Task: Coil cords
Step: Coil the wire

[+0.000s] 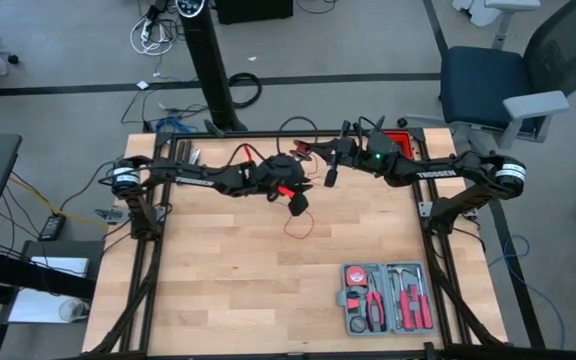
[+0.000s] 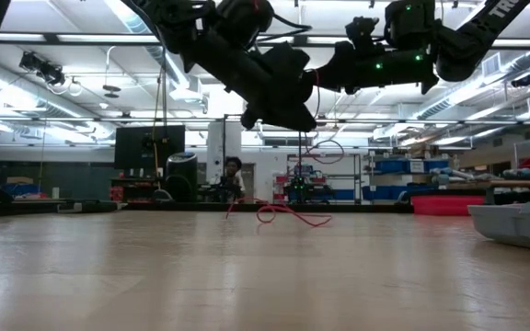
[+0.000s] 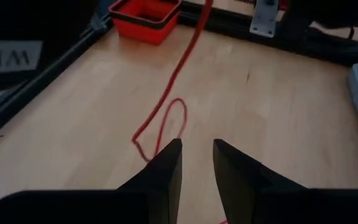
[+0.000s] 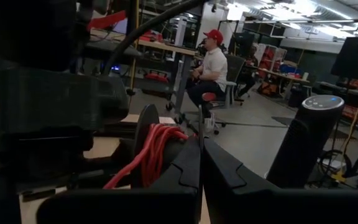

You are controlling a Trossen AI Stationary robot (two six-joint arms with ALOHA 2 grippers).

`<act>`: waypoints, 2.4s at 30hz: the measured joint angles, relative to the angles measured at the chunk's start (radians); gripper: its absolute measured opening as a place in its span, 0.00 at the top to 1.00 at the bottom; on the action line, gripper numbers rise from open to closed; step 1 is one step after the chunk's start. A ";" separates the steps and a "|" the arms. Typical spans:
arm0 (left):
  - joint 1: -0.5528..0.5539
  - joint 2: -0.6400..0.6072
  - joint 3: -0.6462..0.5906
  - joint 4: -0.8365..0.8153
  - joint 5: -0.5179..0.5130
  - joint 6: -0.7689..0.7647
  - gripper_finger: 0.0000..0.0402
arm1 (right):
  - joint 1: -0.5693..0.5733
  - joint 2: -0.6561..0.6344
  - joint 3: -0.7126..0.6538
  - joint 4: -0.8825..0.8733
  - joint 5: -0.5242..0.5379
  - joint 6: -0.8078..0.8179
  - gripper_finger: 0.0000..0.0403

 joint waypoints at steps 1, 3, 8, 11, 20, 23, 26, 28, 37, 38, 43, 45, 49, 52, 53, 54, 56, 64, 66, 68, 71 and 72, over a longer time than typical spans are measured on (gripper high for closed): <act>0.000 0.002 0.000 -0.005 -0.004 0.000 0.76 | 0.000 0.000 0.000 -0.002 0.000 0.000 0.99; 0.001 0.003 0.000 -0.008 -0.022 0.000 0.75 | 0.000 0.000 0.000 -0.003 0.000 0.000 0.99; 0.002 0.003 0.000 -0.044 -0.093 0.016 0.70 | 0.000 0.000 0.000 -0.006 0.000 -0.001 0.99; 0.002 0.003 0.000 -0.054 -0.158 0.030 0.68 | 0.000 0.000 0.000 -0.007 0.000 -0.001 0.99; 0.002 0.003 0.000 0.027 -0.191 0.078 0.67 | 0.000 0.000 0.000 -0.006 0.000 0.008 0.99; 0.002 0.003 0.000 0.057 -0.191 0.082 0.67 | 0.000 0.000 0.000 -0.005 0.000 0.009 0.99; 0.002 0.003 0.000 0.077 -0.191 0.082 0.67 | 0.000 0.000 0.000 -0.004 0.000 0.010 0.99; 0.002 0.003 0.000 0.078 -0.191 0.082 0.67 | 0.000 0.000 0.000 -0.002 0.000 0.011 0.99; 0.002 0.003 0.000 0.071 -0.188 0.052 0.72 | 0.002 0.000 0.000 0.009 -0.009 0.026 0.99; 0.002 0.003 0.000 0.071 -0.183 0.051 0.76 | 0.002 0.000 0.000 0.009 -0.010 0.026 0.99; 0.002 0.003 0.000 0.076 -0.144 0.038 0.98 | 0.002 0.000 0.000 0.009 -0.010 0.026 0.99; 0.002 0.003 0.000 0.076 -0.143 0.037 0.99 | 0.001 0.000 0.000 0.009 -0.010 0.026 0.99; 0.002 0.003 0.000 0.024 -0.154 0.050 1.00 | 0.001 0.000 0.000 0.009 -0.010 0.026 0.99; 0.002 0.004 0.000 -0.019 -0.178 0.054 1.00 | 0.001 0.000 0.000 0.009 -0.010 0.025 0.99; 0.002 0.004 0.000 -0.027 -0.179 0.054 1.00 | 0.001 0.000 0.000 0.009 -0.010 0.025 0.99; 0.002 0.004 0.000 -0.036 -0.180 0.057 1.00 | 0.001 0.000 0.000 0.007 -0.010 0.025 0.99; 0.002 0.003 0.000 -0.070 -0.180 0.072 1.00 | 0.000 0.000 0.000 0.001 -0.009 0.019 0.99; 0.008 -0.064 0.000 -0.272 -0.266 0.087 1.00 | -0.009 0.000 0.000 -0.018 -0.008 0.010 0.99; 0.008 -0.082 0.000 -0.315 -0.337 0.111 1.00 | -0.009 0.000 0.000 -0.018 -0.009 0.010 0.99; 0.008 -0.093 0.000 -0.335 -0.402 0.140 1.00 | -0.009 0.000 0.000 -0.015 -0.013 0.024 0.99; 0.008 -0.094 0.000 -0.333 -0.460 0.191 1.00 | -0.009 0.000 0.000 -0.009 -0.040 0.034 0.99; 0.008 -0.094 0.000 -0.333 -0.470 0.207 1.00 | -0.010 0.000 0.000 -0.010 -0.044 0.034 0.99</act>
